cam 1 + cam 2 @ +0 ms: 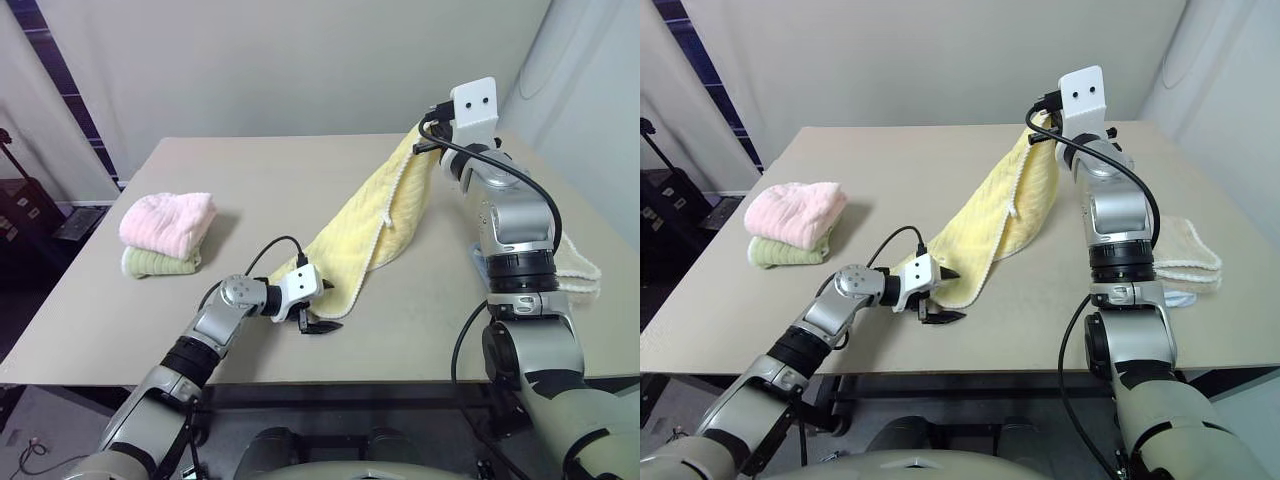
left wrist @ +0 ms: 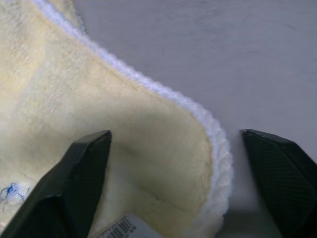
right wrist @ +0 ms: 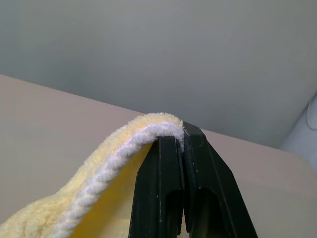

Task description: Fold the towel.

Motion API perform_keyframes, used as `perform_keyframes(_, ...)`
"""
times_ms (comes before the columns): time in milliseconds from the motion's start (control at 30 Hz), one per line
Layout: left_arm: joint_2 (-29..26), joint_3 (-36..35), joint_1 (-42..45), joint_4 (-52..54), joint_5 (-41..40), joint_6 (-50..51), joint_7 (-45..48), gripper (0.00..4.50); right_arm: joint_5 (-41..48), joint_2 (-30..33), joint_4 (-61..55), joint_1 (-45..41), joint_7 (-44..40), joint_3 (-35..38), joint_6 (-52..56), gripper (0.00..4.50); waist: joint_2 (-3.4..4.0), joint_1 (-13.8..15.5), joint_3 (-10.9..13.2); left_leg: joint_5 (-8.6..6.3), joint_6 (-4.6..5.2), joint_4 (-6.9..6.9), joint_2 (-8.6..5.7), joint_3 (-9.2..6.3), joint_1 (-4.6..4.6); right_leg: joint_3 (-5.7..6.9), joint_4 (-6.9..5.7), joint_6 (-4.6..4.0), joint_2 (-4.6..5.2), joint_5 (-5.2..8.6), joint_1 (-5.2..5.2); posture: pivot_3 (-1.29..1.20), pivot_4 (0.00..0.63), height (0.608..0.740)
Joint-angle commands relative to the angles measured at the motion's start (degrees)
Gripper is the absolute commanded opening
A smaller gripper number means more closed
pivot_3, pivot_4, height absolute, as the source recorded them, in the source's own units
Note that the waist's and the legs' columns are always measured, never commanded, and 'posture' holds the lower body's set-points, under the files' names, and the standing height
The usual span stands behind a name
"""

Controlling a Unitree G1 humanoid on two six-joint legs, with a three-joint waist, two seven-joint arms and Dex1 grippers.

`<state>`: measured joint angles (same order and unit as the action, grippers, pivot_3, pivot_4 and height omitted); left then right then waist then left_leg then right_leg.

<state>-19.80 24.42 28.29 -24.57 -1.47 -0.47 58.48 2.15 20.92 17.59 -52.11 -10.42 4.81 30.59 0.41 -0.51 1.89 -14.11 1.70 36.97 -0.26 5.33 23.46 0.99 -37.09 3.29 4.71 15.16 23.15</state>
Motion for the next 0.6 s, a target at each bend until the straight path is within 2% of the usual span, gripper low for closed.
perform_keyframes(33,-0.46,3.31,0.51,-4.65,6.43,3.04,-1.75,3.3,-0.22,0.13,-2.59,-0.74,0.6,0.39,-0.22,0.0,0.0,0.0,0.0,-0.01,0.01,0.0,0.0,0.07,0.02,0.06,0.04,-0.03,0.08,-0.03,-0.04,0.0,0.0,0.74)
perform_keyframes(167,-0.91,3.96,0.97,-5.46,7.0,4.86,-2.2,1.98,-0.09,0.31,-2.83,-0.61,0.74,0.75,0.19,0.0,0.03,-0.16,0.02,-0.03,0.04,-0.09,0.02,0.23,0.04,0.81,0.51,0.1,0.58,-0.31,-0.26,0.0,0.0,0.74)
perform_keyframes(267,-0.88,4.31,1.02,-5.93,7.69,5.2,-3.6,0.99,-0.01,0.37,-3.22,-0.28,0.8,0.84,0.38,0.0,0.04,-0.26,0.02,-0.03,0.04,-0.91,0.07,0.3,0.04,1.13,1.65,0.16,0.6,-0.69,-0.5,0.0,0.0,0.74)
perform_keyframes(367,-0.6,4.33,1.19,-6.3,7.95,5.9,-4.63,0.07,-0.09,0.44,-3.4,0.08,0.98,0.84,0.43,0.0,0.01,-0.27,0.04,-0.03,0.04,-1.5,0.12,0.73,0.05,1.26,1.93,0.13,0.79,-0.71,-0.6,0.0,0.0,0.74)
perform_keyframes(467,-0.05,3.7,1.61,-6.63,7.4,6.9,-5.33,0.03,-0.1,0.39,-3.46,0.18,1.11,0.85,0.41,0.0,-0.03,0.01,0.06,-0.02,0.01,-2.27,0.59,1.67,0.2,1.26,1.84,-0.1,0.69,-0.85,-0.51,0.0,0.0,0.74)
perform_keyframes(500,0.21,3.24,1.86,-6.79,7.1,7.25,-5.8,0.03,-0.07,0.33,-3.45,0.2,1.17,0.88,0.37,0.0,-0.61,0.26,0.01,0.01,-0.05,-2.69,1.28,2.79,0.37,1.26,1.32,-0.29,0.54,-0.81,-0.59,0.0,0.0,0.74)
perform_keyframes(533,0.45,2.62,2.26,-6.88,6.61,7.77,-6.11,0.03,0.0,0.25,-3.5,0.21,1.23,0.93,0.3,0.0,-1.52,0.83,0.4,0.02,-0.07,-3.08,1.56,4.06,0.18,1.24,-0.85,-1.65,0.58,-0.01,-1.1,0.0,0.0,0.74)
perform_keyframes(567,0.61,2.21,2.54,-6.95,6.3,8.15,-6.32,0.03,0.06,0.2,-3.54,0.22,1.27,0.97,0.26,0.0,-1.88,0.84,1.1,0.18,-0.22,-2.86,1.97,5.74,-0.9,0.61,-2.32,-0.51,0.65,2.73,-1.78,0.0,0.0,0.74)
perform_keyframes(600,0.82,0.9,2.91,-6.69,5.21,8.38,-6.63,0.03,0.15,0.11,-3.68,0.28,1.3,1.01,0.22,0.0,-0.68,1.23,0.81,0.49,-0.77,-1.47,2.04,5.38,-1.03,0.86,-2.43,-0.57,0.81,2.91,-1.41,0.0,0.0,0.74)
